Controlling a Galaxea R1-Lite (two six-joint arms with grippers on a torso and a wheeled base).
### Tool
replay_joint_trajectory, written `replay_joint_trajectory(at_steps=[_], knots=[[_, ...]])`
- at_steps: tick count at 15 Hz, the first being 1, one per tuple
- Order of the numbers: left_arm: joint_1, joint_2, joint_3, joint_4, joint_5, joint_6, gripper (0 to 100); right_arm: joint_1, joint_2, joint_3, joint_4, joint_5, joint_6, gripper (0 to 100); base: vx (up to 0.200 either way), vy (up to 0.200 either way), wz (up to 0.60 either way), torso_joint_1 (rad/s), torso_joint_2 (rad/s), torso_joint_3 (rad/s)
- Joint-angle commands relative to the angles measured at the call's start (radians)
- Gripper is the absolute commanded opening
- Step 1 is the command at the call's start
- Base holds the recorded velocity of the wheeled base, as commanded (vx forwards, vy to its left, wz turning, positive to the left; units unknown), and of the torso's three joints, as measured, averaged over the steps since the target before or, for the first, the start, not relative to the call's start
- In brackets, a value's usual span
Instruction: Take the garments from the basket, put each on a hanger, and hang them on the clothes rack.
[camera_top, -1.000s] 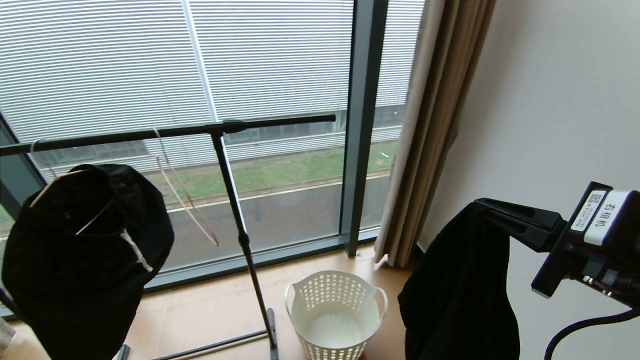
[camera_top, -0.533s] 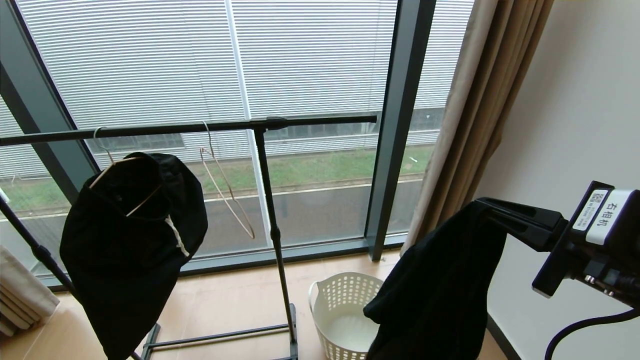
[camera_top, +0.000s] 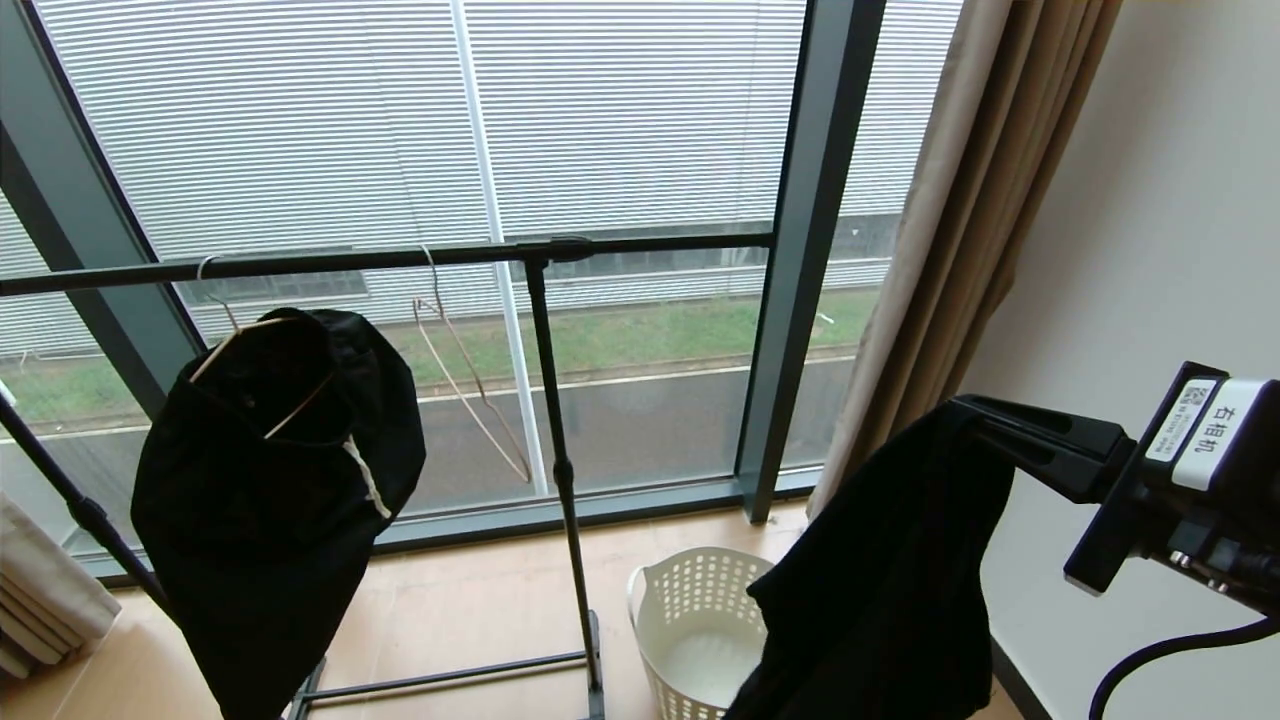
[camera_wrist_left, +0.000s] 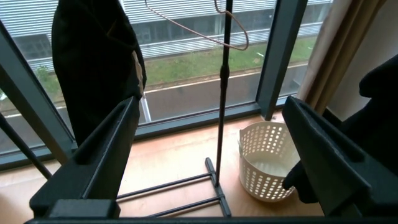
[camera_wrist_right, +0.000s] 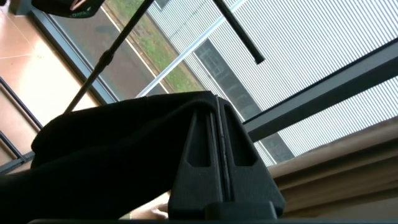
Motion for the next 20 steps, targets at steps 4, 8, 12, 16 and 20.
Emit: replay_joint_trajectory(at_steps=[4, 8, 12, 16, 20], knots=[[0.000, 0.001, 0.000, -0.001, 0.000, 0.001, 100, 0.000, 0.001, 0.000, -0.001, 0.001, 0.000, 0, 0.000, 0.200, 0.00, 0.005, 0.00, 0.000], [0.000, 0.001, 0.000, 0.000, 0.003, 0.001, 100, 0.000, 0.001, 0.000, 0.001, 0.001, 0.000, 0, -0.200, 0.000, 0.00, 0.004, 0.00, 0.004], [0.000, 0.001, 0.000, -0.001, 0.003, -0.002, 100, 0.000, 0.001, 0.000, 0.003, 0.001, 0.000, 0, -0.150, 0.050, 0.00, -0.004, 0.00, 0.005], [0.000, 0.001, 0.000, -0.001, 0.003, -0.004, 100, 0.000, 0.002, 0.002, 0.003, 0.001, 0.000, 0, 0.000, 0.200, 0.00, -0.005, 0.00, 0.007], [0.000, 0.001, 0.000, -0.001, 0.003, -0.004, 100, 0.000, 0.002, 0.002, 0.006, 0.001, 0.000, 0, 0.000, 0.050, 0.00, 0.003, 0.00, 0.003]])
